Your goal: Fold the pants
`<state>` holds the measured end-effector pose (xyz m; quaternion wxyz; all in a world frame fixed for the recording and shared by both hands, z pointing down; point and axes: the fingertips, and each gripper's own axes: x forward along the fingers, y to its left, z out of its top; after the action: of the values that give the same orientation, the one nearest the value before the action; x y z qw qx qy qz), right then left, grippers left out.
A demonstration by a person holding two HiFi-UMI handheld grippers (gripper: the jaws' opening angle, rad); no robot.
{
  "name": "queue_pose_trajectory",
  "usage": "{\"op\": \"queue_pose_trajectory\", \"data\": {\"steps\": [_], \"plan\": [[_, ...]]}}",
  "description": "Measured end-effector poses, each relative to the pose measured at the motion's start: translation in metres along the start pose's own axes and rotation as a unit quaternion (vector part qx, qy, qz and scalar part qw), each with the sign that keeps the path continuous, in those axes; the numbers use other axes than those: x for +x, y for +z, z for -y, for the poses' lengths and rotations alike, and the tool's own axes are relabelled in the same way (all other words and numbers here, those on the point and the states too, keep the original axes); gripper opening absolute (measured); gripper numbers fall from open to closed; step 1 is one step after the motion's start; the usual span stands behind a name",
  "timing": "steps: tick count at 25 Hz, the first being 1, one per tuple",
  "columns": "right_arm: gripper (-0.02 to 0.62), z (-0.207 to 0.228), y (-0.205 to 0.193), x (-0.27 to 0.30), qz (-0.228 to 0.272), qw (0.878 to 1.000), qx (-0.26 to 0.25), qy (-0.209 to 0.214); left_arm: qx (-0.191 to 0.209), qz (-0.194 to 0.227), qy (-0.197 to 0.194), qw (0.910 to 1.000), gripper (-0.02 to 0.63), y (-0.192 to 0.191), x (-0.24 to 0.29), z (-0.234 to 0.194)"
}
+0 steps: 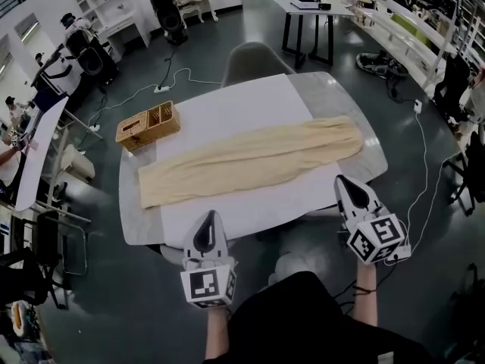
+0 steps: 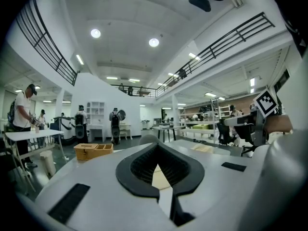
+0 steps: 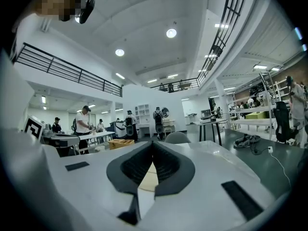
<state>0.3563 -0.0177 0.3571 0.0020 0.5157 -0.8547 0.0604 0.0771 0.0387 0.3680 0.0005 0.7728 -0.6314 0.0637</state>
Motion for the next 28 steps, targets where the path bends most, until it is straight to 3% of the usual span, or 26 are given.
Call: {"op": "queue_pose_trajectory", "data": {"steps": [6,12,19,28], "plan": [[0.014,0.022,-0.009,0.019,-0.014,1.0,0.005,-0.012,0.016,-0.008,-0.019,0.9997,0.008,-0.001,0.034,0.01],[0.014,0.062,-0.019,0.051,-0.033,0.999,0.017,-0.022,-0.001,-0.027,-0.019,0.9995,0.008,-0.011,0.087,0.013],[0.014,0.116,-0.032,0.09,-0.067,0.997,0.025,-0.029,-0.014,-0.065,-0.078,0.9948,0.008,-0.03,0.16,0.045],[0.014,0.181,-0.055,0.123,-0.104,0.992,0.056,-0.038,-0.025,-0.112,-0.115,0.9867,0.008,-0.054,0.235,0.08]]}}
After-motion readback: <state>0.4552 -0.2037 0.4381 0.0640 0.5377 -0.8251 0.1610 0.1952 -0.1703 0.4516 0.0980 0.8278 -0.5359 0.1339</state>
